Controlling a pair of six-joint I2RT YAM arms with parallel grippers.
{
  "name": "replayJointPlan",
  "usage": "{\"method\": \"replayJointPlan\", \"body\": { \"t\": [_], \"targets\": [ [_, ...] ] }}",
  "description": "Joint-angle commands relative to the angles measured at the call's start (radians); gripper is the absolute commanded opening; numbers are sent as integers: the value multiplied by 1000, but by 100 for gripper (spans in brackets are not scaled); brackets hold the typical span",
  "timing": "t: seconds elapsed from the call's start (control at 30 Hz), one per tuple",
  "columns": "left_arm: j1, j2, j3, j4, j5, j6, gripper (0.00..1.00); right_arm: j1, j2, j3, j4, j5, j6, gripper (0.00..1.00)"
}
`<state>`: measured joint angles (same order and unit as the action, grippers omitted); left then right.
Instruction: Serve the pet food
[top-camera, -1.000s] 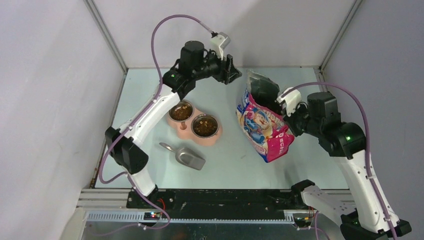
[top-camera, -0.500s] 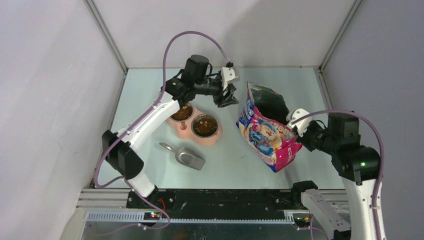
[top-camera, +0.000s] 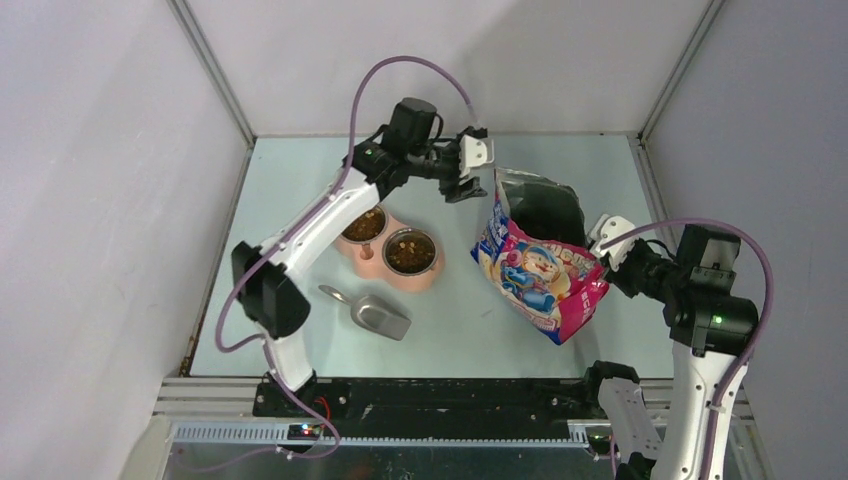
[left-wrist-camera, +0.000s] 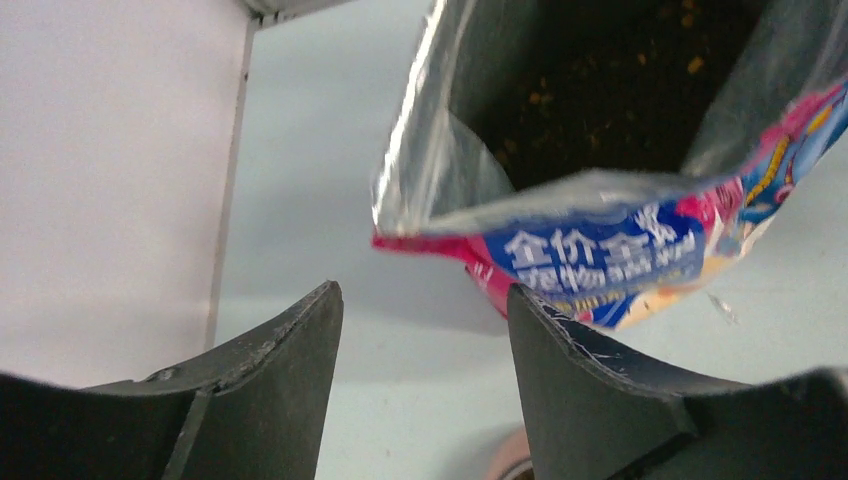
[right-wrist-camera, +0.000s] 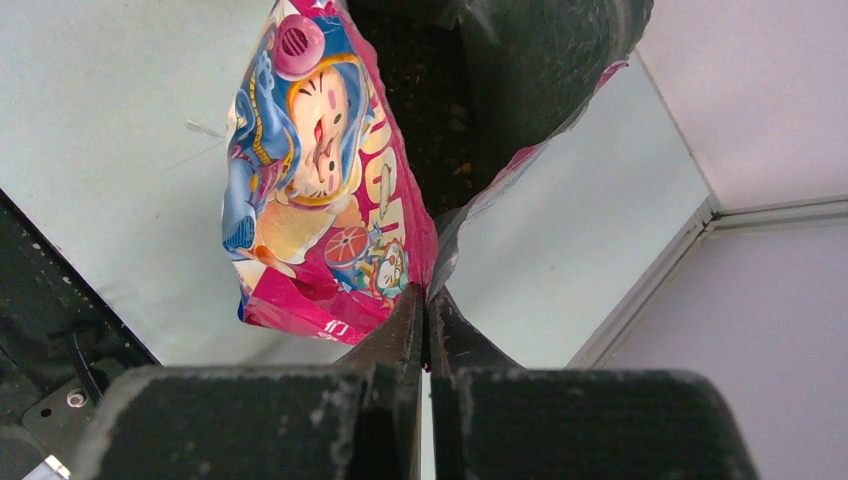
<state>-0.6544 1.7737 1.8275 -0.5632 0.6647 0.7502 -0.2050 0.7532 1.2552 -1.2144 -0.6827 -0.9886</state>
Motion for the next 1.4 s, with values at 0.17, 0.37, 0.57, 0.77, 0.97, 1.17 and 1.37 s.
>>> {"method": "replayJointPlan", "body": {
  "t": [0.17, 0.37, 0.57, 0.77, 0.97, 1.17, 1.37],
  "targets": [
    [-36, 158, 109, 37, 295, -14, 68, 3, -45, 24, 58, -67, -64, 0],
    [-67, 183, 109, -66, 364, 154, 48, 3, -49, 2, 58, -39, -73, 0],
    [-59, 120, 72, -89, 365, 147, 3, -14, -22, -26, 84, -31, -134, 0],
    [20, -35, -72, 28, 325, -39, 0, -123, 35, 30, 115, -109, -214, 0],
    [90, -205, -245, 111, 304, -219, 0, -341, 175, 140, 18, -320, -315, 0],
    [86, -320, -349, 102, 389, -356, 0, -302, 228, 168, -6, -354, -306, 0],
    [79, -413, -483, 129, 447, -447, 0, -95, 179, 87, 76, -249, -144, 0]
  ]
}}
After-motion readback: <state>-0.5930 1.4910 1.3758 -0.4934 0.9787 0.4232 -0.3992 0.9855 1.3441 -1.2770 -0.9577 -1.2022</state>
